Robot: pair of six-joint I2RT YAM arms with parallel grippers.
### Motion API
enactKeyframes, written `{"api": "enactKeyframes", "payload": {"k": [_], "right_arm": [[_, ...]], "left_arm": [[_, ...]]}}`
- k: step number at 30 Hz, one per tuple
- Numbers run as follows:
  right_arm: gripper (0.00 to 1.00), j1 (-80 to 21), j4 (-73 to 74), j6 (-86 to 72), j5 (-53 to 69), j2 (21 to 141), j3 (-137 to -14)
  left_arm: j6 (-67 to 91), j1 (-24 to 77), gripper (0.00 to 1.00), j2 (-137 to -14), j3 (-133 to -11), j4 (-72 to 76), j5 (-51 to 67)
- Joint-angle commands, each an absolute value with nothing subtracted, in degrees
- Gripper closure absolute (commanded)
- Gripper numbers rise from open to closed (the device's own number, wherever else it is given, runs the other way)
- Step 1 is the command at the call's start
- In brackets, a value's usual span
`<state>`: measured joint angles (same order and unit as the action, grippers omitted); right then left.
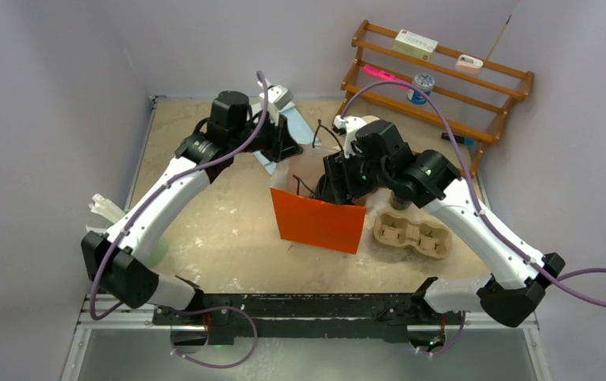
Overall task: Pack the takeout coffee
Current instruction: Place the coffee cup on the cup tray.
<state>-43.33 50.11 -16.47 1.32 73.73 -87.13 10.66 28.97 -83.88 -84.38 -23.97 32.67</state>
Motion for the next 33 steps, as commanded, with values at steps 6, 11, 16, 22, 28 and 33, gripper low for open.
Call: {"api": "enactKeyframes", "payload": {"k": [6, 11, 16, 22, 28, 33], "right_arm": [[1.00, -43.15, 55.05, -19.06, -6.14, 79.58, -96.97], [1.00, -43.16, 56.11, -20.47, -6.44, 82.76, -98.23], [1.00, -43.21, 54.37, -21.40, -6.00, 85.98, -99.10], [1.00, -43.20, 52.28, -20.02, -5.67, 91.06, -103.16], [1.00, -43.18, 53.80, -19.32, -4.52, 94.78, -108.27], [1.00, -43.17, 54.27, -18.58, -4.72, 98.08, -112.50]], "left_arm": [[24.38, 29.07, 1.00, -68.56, -71.72, -26.08, 17.69], [30.28, 29.43, 1.00, -60.90, -64.59, -25.78, 10.89], [35.04, 30.53, 1.00, -55.15, -59.17, -24.80, 8.02], [37.58, 32.29, 0.72, -54.61, -57.47, -25.41, 11.91], [38.67, 33.15, 0.57, -56.27, -60.99, -28.33, 16.52], [39.05, 33.23, 0.55, -57.14, -61.79, -30.83, 19.67]]}}
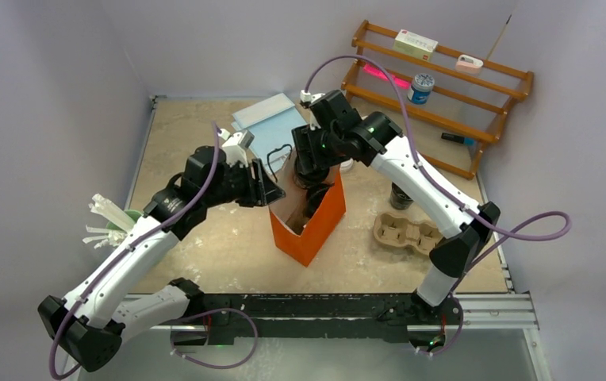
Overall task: Pack the takeout coffee
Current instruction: Place the coffee cup on the cup tray.
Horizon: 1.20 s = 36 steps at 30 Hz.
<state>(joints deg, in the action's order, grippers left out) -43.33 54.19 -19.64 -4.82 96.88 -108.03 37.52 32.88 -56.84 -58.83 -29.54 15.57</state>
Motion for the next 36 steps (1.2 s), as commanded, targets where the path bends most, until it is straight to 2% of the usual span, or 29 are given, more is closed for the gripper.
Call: {"api": "enactKeyframes", "payload": {"k": [1, 5, 9, 12, 16, 22, 23, 24, 26, 28, 31, 36], "right_arm": [[1.00, -43.17, 54.26, -18.55, -4.40, 98.61, -113.40], [1.00, -43.16, 55.36, -18.51, -2.93, 101.23, -117.51], [1.00, -43.22, 56.97, -18.84, -0.43, 102.78, -119.73], [1.00, -43.21, 59.45, -18.97, -0.25, 103.96, -123.30], [1.00, -43.16, 64.58, -18.88, -2.66, 105.75, -128.86], [1.00, -43.16, 69.23, -19.28, -6.46, 106.16, -132.38], [1.00, -43.22, 69.77, -19.47, -7.06, 106.03, -132.71], [1.00, -43.23, 69.91, -21.08, -9.00, 105.58, -134.37], [1.00, -43.26, 70.46, -22.95, -8.45, 105.27, -135.16], [1.00, -43.25, 71.42, -25.24, -8.33, 105.16, -135.66], [1.00, -43.78, 72.04, -29.38, -10.11, 104.03, -133.67], [1.00, -46.08, 69.07, -33.10, -13.29, 100.84, -126.04]], "left_arm": [[39.21, 33.37, 0.55, -57.42, -61.91, -31.04, 20.28], [40.38, 33.70, 0.55, -58.60, -62.71, -30.89, 22.99], [40.08, 34.24, 0.50, -59.88, -64.27, -31.03, 24.73], [38.11, 34.24, 0.45, -60.18, -67.23, -34.46, 21.89], [36.23, 34.27, 0.30, -59.99, -72.74, -42.65, 14.92], [34.93, 34.19, 0.16, -58.89, -79.46, -52.95, 2.82], [33.75, 34.17, 0.14, -58.78, -79.83, -53.21, 1.10], [28.68, 34.05, 0.06, -59.21, -81.03, -51.12, -6.16], [24.79, 33.30, 0.00, -61.35, -82.67, -48.23, -7.46], [20.51, 31.10, 0.00, -65.15, -85.43, -46.83, -4.56], [15.80, 22.84, 0.00, -71.42, -90.27, -45.67, 5.99], [9.28, 16.04, 0.00, -76.03, -89.57, -32.57, 22.49]]}}
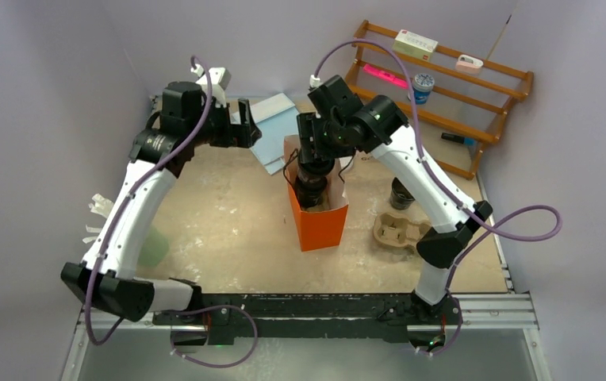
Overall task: Pack the takeout coffee
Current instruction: Place the coffee cup on the cup tray.
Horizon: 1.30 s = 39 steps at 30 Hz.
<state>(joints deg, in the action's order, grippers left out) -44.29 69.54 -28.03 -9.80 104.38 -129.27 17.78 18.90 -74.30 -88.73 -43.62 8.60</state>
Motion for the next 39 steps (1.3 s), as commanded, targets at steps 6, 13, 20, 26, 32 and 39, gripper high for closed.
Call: {"api": "enactKeyframes", "payload": {"k": [6, 13, 20, 26, 32, 39], "right_arm": [[1.00, -47.63, 69.13, -36.06, -14.45, 100.09, -124.66], [1.00, -47.72, 68.42, -36.15, -15.43, 97.30, -118.61], [1.00, -47.66, 67.63, -37.17, -14.21, 95.31, -114.92], [1.00, -47.70, 68.59, -37.01, -13.74, 96.06, -115.60], [1.00, -47.66, 66.45, -34.67, -14.46, 96.34, -115.29], [1.00, -47.72, 67.00, -27.71, -11.86, 97.28, -117.24]], "left_arm": [[10.45, 15.91, 0.05, -83.28, -85.51, -13.28, 38.83], [2.50, 16.25, 0.10, -91.66, -88.66, -12.20, 49.31], [-5.26, 20.15, 0.16, -98.64, -95.02, -18.13, 50.43], [-7.39, 20.88, 0.20, -99.76, -96.42, -22.30, 50.70], [-11.16, 22.50, 0.35, -100.04, -97.14, -29.19, 45.95], [-11.69, 26.25, 0.67, -97.69, -95.19, -31.47, 34.88]]}}
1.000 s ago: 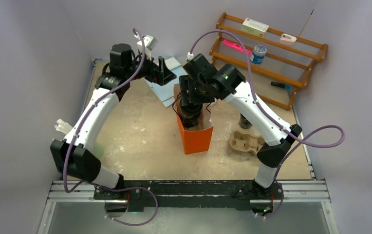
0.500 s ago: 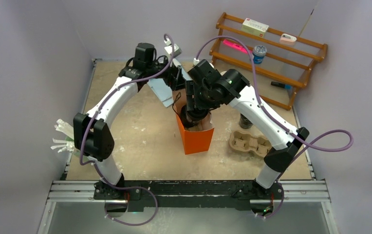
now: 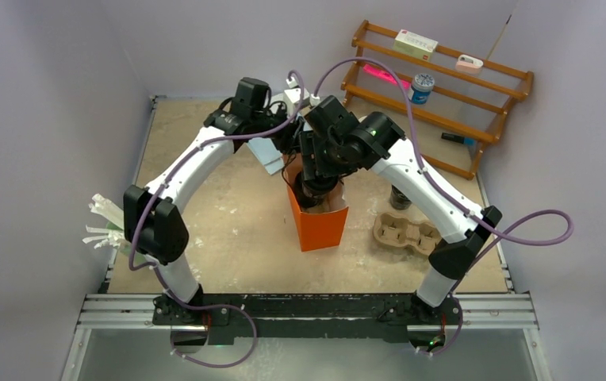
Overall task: Pack the takeout coffee
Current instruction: Place the coffee cup on the cup tray.
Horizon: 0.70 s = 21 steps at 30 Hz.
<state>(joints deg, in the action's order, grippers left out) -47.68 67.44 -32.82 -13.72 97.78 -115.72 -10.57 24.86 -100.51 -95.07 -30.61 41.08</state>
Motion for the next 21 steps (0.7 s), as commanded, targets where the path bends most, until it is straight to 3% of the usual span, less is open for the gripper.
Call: {"api": "enactKeyframes", "payload": {"k": [1, 4, 21], "right_arm": [[1.00, -47.80, 66.90, -26.88, -11.47, 96.82, -116.45], [1.00, -48.05, 66.51, -23.83, -9.66, 95.40, -113.99], [1.00, -54.42, 72.23, -21.26, -18.40, 100.61, -123.79]], "left_arm": [[-10.51, 26.39, 0.80, -96.84, -94.80, -31.05, 33.75], [-7.08, 26.88, 1.00, -94.13, -93.60, -29.86, 31.16], [5.11, 28.13, 1.00, -87.35, -88.67, -35.08, 24.35]]}}
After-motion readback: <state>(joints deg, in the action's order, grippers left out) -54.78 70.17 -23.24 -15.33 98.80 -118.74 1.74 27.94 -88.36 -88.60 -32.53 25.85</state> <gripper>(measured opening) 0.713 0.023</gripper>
